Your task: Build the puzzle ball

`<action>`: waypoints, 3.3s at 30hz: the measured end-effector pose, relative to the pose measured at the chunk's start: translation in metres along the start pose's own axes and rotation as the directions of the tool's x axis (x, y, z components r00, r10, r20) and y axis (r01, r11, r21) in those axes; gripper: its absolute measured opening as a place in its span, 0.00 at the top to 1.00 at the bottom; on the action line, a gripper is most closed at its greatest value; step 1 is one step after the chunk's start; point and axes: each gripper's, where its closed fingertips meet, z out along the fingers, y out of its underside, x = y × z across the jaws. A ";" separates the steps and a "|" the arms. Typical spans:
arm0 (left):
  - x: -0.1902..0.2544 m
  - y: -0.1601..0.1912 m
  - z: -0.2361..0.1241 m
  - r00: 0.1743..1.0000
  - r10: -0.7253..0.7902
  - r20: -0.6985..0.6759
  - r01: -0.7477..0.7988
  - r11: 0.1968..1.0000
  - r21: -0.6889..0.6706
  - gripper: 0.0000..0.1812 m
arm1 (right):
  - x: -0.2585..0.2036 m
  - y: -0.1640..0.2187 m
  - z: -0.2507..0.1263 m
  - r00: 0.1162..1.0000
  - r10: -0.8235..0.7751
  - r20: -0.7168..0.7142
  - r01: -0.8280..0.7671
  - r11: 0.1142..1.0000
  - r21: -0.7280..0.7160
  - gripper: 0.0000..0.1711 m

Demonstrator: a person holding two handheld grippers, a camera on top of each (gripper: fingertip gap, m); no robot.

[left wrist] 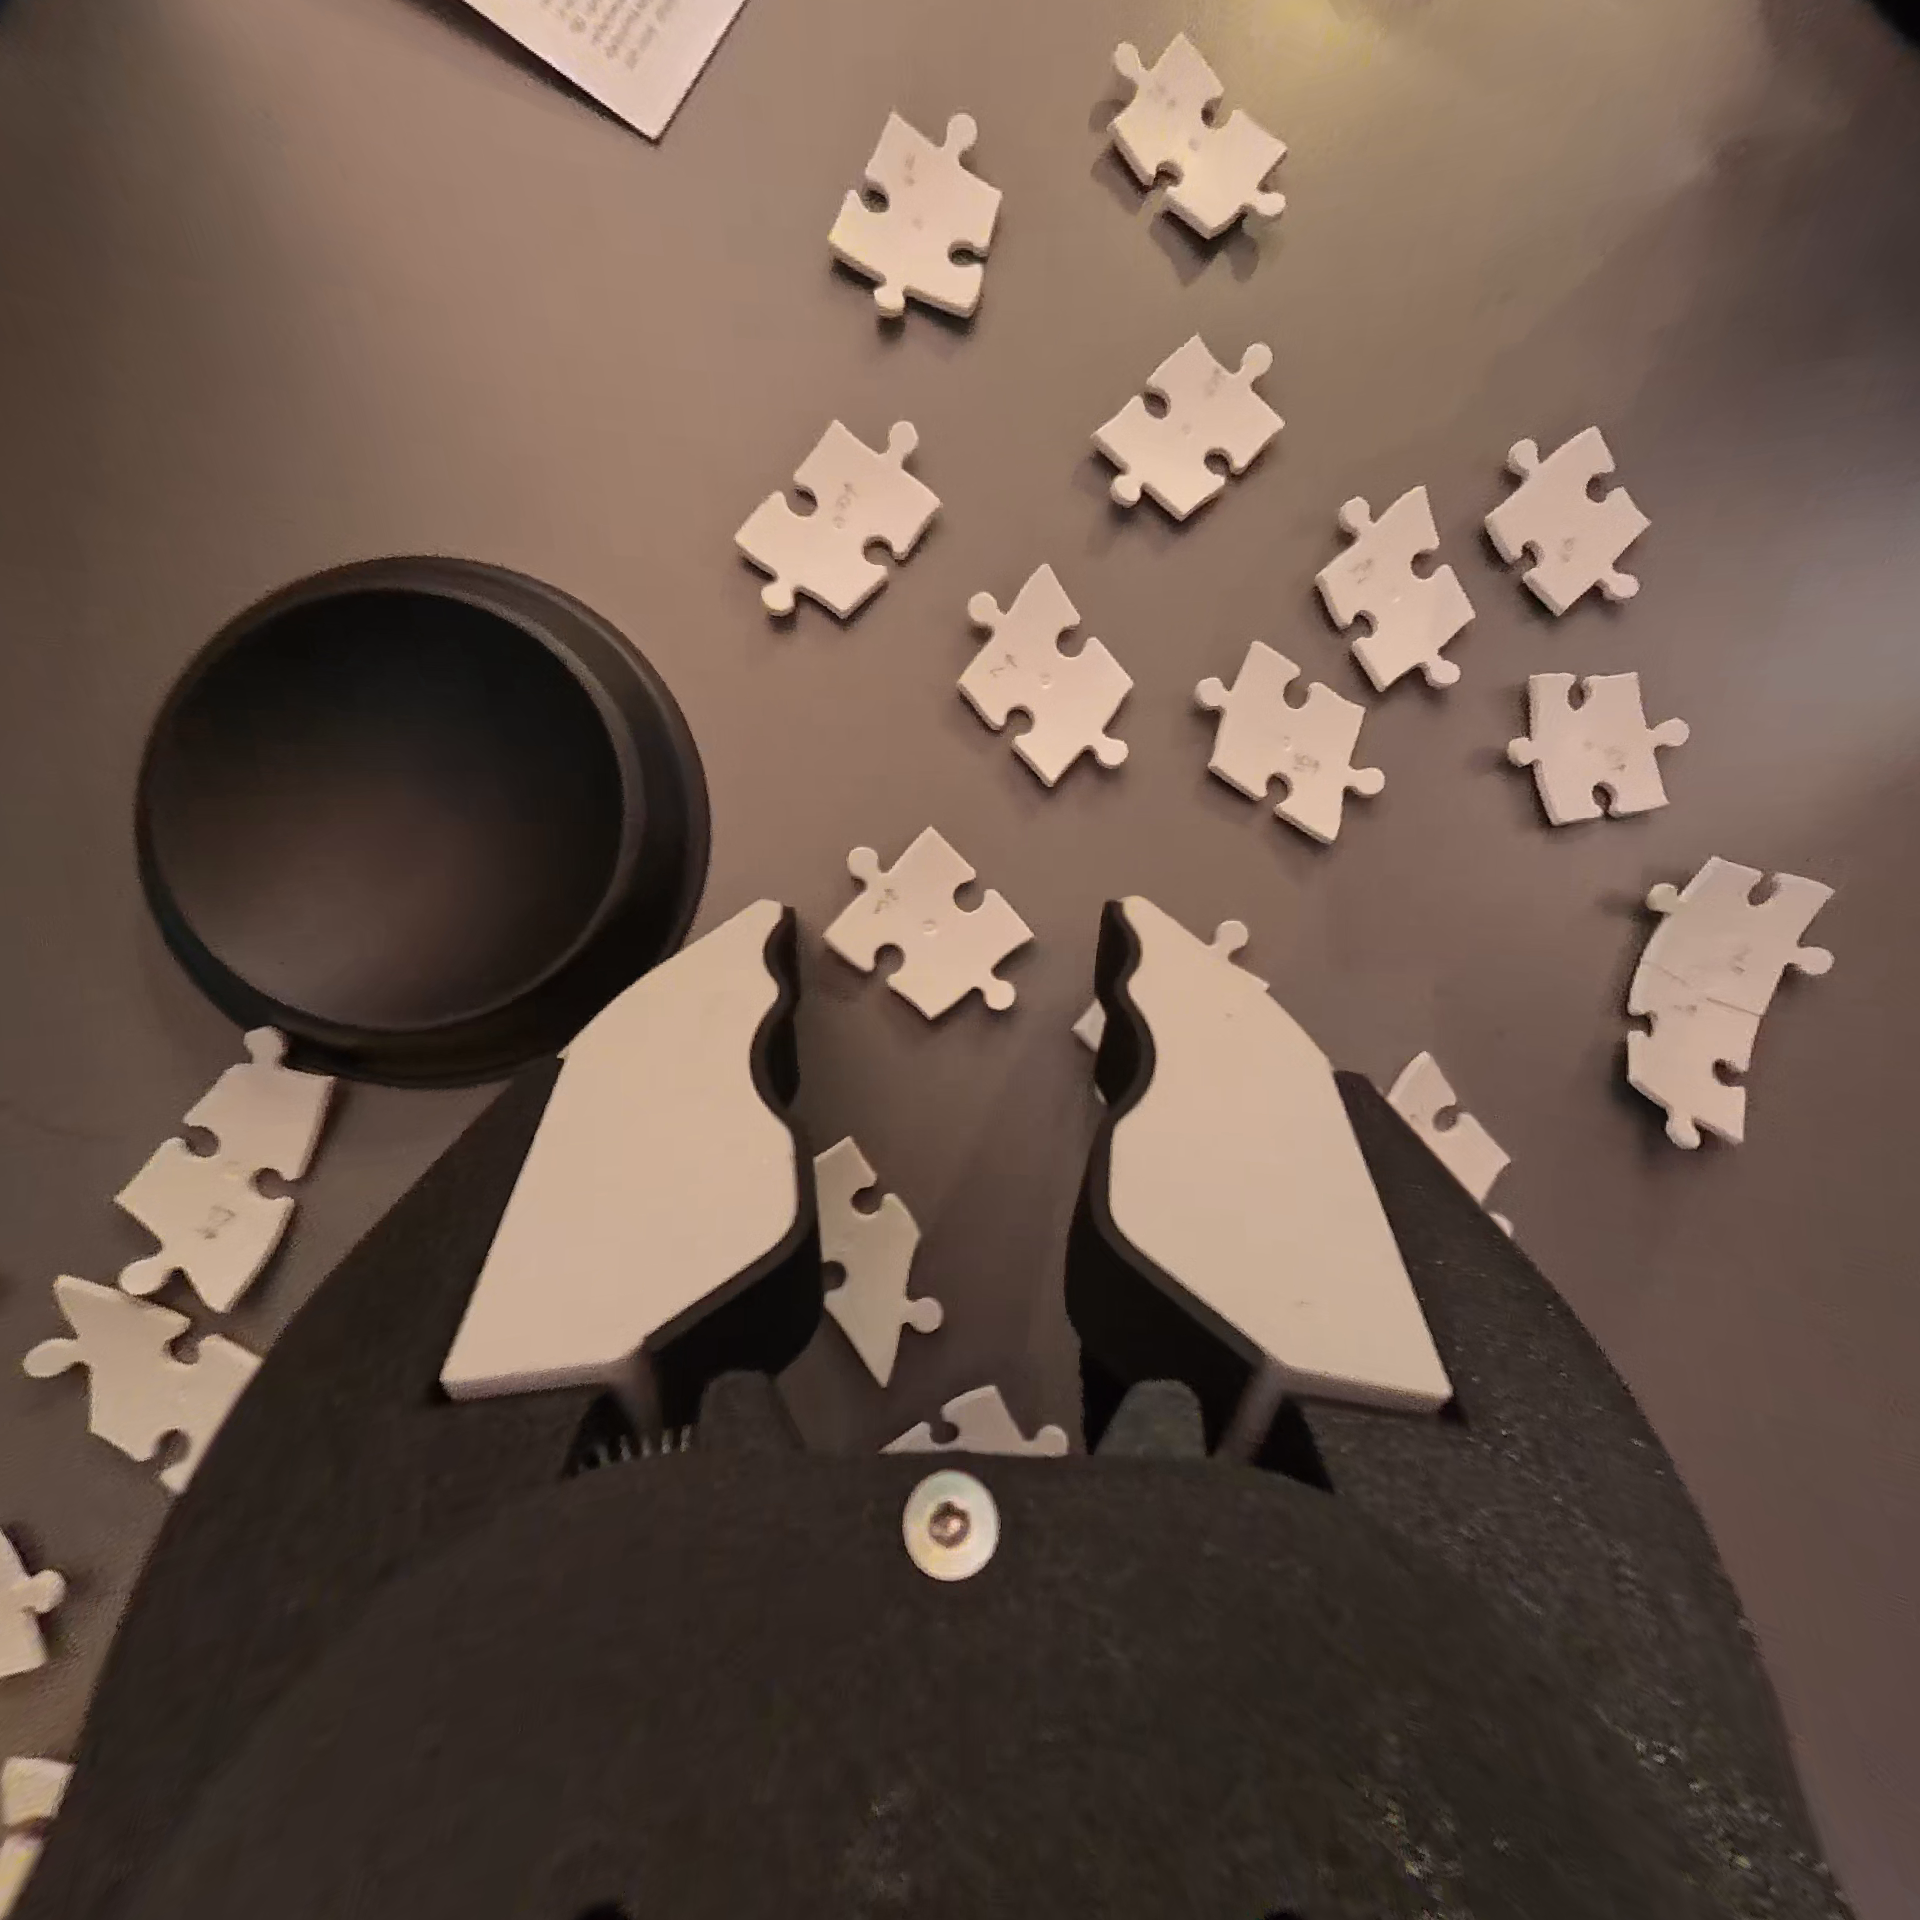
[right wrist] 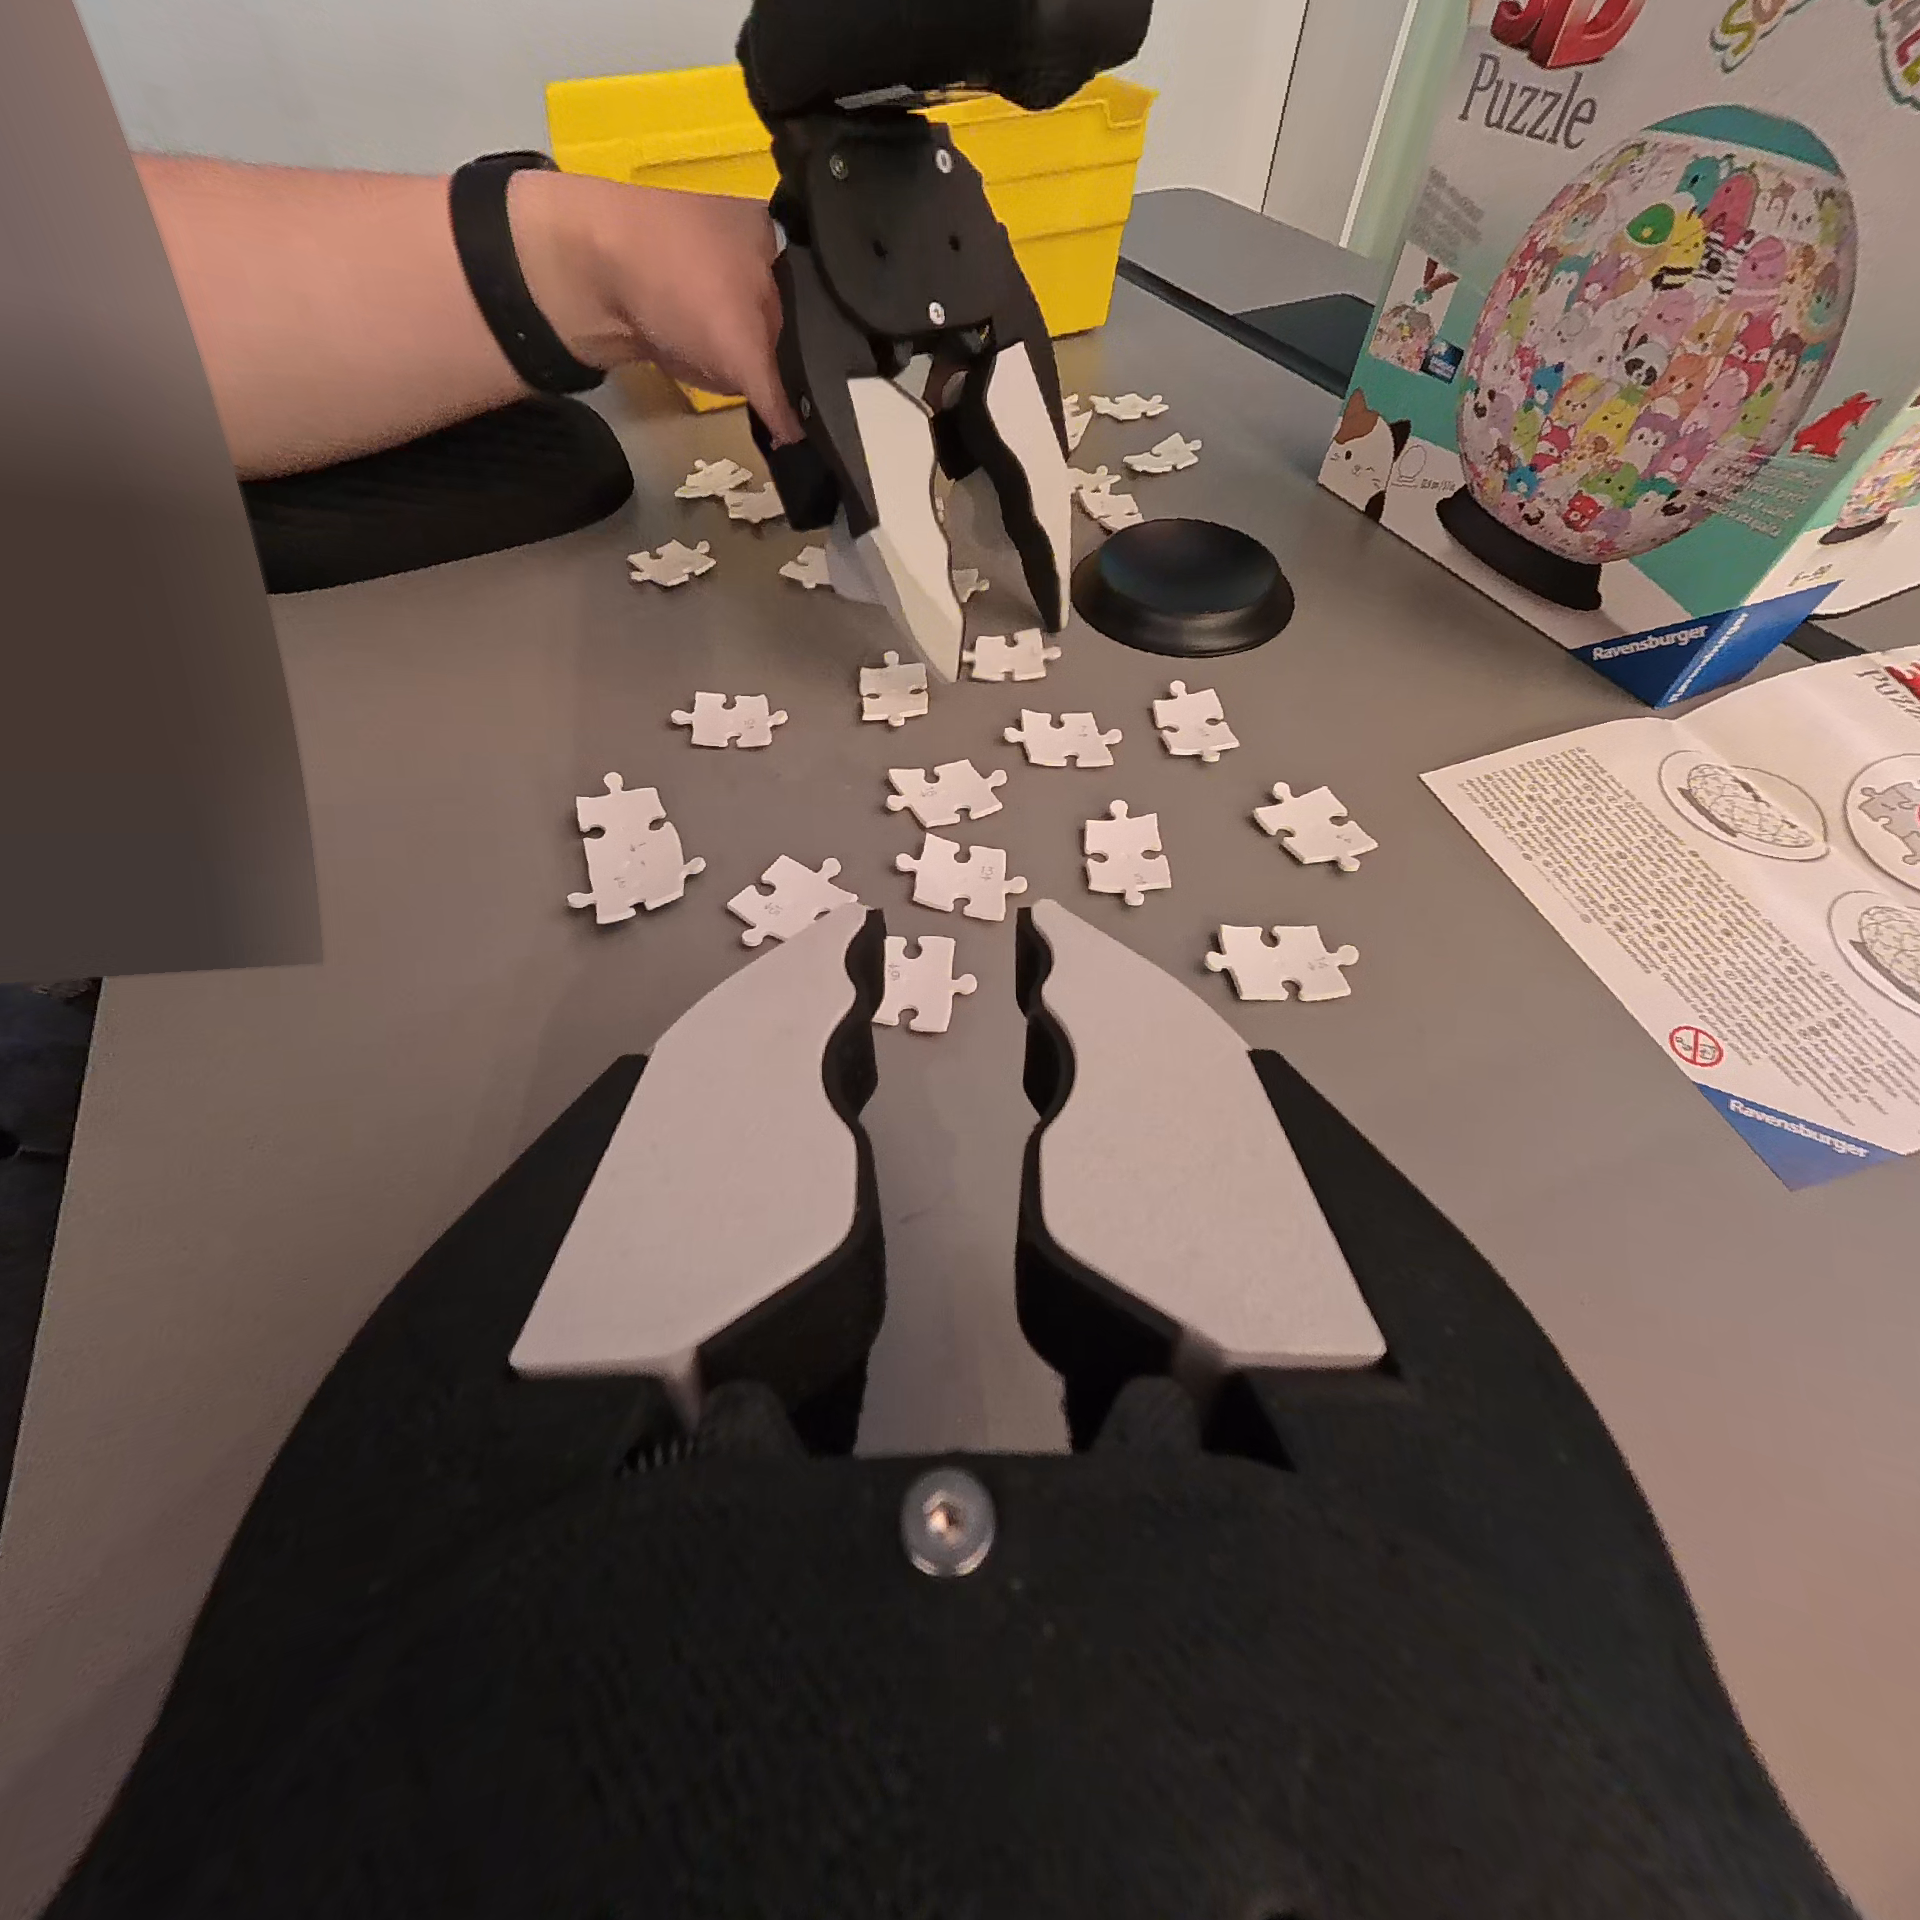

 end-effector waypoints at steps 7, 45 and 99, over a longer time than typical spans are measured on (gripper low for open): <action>0.000 0.003 0.003 0.991 0.108 0.076 -0.103 0.992 -0.066 0.82 | 0.000 0.000 0.000 1.000 0.002 0.000 -0.002 1.000 0.000 0.85; 0.073 -0.006 -0.040 0.896 0.416 -0.154 -0.420 0.907 0.010 0.80 | -0.003 0.002 0.001 1.000 -0.003 0.020 0.003 1.000 -0.013 0.85; 0.147 0.097 -0.045 0.991 -0.036 0.132 0.034 0.999 0.014 0.61 | -0.005 0.003 0.002 1.000 -0.008 0.029 0.008 1.000 -0.017 0.85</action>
